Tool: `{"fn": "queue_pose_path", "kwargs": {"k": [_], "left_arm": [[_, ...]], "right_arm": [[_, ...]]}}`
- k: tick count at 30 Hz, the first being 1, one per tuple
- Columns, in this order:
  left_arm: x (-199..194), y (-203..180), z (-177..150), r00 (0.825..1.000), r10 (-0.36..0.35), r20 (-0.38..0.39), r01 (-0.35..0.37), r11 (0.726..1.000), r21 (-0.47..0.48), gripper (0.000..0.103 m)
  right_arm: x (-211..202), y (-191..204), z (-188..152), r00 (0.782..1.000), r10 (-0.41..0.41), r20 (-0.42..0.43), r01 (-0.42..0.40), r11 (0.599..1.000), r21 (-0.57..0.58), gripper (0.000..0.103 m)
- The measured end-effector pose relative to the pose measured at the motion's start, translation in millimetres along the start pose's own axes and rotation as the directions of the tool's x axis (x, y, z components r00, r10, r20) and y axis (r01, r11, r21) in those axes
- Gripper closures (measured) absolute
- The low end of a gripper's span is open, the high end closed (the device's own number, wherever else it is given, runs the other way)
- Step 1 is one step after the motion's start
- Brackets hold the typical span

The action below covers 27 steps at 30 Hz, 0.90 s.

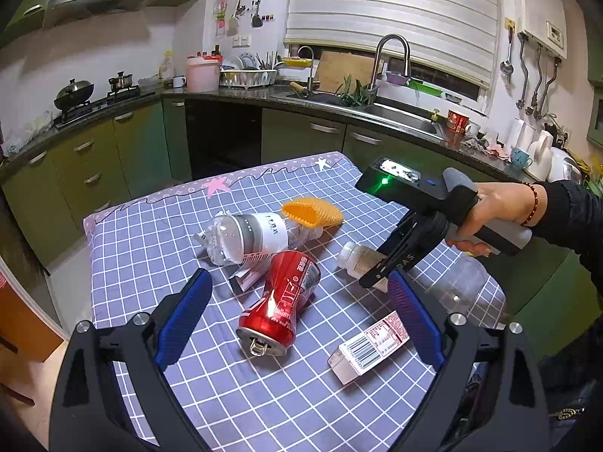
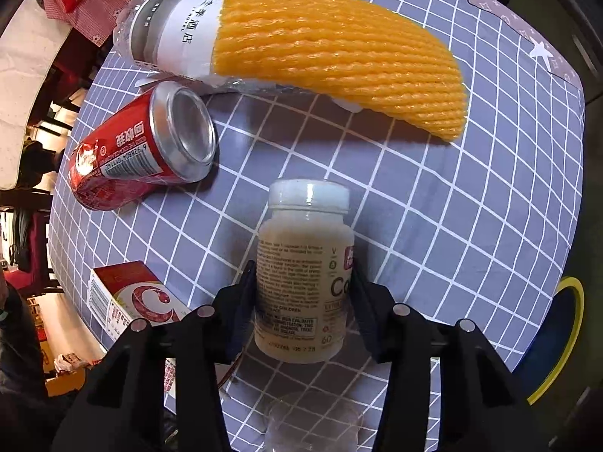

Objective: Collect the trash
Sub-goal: 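Grasp the white supplement bottle with the right gripper, then carry the bottle to the bin and release it with the right gripper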

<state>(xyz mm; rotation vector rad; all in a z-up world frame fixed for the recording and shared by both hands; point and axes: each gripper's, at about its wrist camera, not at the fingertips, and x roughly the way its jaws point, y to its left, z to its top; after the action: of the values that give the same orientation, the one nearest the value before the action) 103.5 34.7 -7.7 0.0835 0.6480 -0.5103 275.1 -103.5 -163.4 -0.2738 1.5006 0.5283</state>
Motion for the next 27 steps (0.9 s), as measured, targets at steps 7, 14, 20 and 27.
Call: {"fn": "queue_pose_path", "kwargs": {"k": [7,14,20,27], "left_arm": [[1.7,1.1,-1.1,1.0,0.0,-0.006,0.0,1.0,0.003,0.014],[4.4,-15.8,2.9,1.0,-0.02,-0.009,0.021,0.998,0.051,0.013],[10.8,-37.0,9.2,0.998,-0.056,-0.016,0.057,0.994,0.094,0.013],[23.2,-59.7,17.0,0.996,-0.081,-0.038,0.086,0.986,0.14,0.013]], "right_arm": [[-24.3,-0.6,-10.5,0.998,0.023,0.066,-0.023,1.0,0.001,0.056],[-80.6,-42.7,-47.9,0.981,0.031,0.189,-0.045,0.997,0.069,0.056],[-115.5,-158.4,-101.5,0.963,-0.101,0.249,0.019,0.95,0.312,0.056],[-73.1,-292.7,-161.3,0.974,-0.164,0.155,0.045,0.816,0.576,0.056]]}}
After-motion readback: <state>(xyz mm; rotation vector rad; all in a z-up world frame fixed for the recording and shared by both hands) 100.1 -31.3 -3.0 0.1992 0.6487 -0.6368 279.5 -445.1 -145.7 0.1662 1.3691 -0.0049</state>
